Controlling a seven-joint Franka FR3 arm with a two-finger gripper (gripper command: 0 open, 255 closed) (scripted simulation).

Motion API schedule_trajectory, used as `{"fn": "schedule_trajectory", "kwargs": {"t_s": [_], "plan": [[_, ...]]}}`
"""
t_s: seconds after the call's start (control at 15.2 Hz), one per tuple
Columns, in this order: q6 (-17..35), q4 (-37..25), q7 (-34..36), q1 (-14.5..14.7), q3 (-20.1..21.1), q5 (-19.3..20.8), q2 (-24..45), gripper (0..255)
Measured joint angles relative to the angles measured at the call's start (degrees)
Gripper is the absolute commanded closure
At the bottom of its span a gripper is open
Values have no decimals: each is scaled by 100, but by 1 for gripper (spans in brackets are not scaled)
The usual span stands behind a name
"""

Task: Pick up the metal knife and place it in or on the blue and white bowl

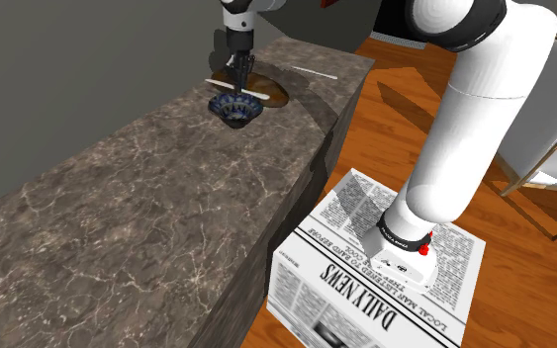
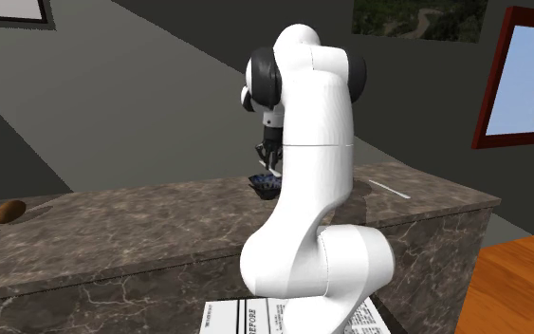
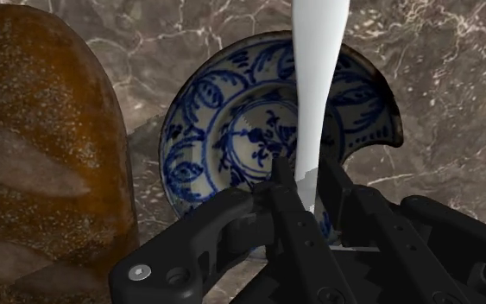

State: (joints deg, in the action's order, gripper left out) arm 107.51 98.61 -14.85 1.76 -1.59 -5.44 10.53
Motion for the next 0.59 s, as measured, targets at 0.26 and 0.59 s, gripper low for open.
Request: {"fn": "schedule_trajectory", "kwargs": {"t_s": [0.26,0.59], "plan": [[284,224,-25,3,3,-11,60,255],[637,481,-57,4,6,-28,157,255]]}}
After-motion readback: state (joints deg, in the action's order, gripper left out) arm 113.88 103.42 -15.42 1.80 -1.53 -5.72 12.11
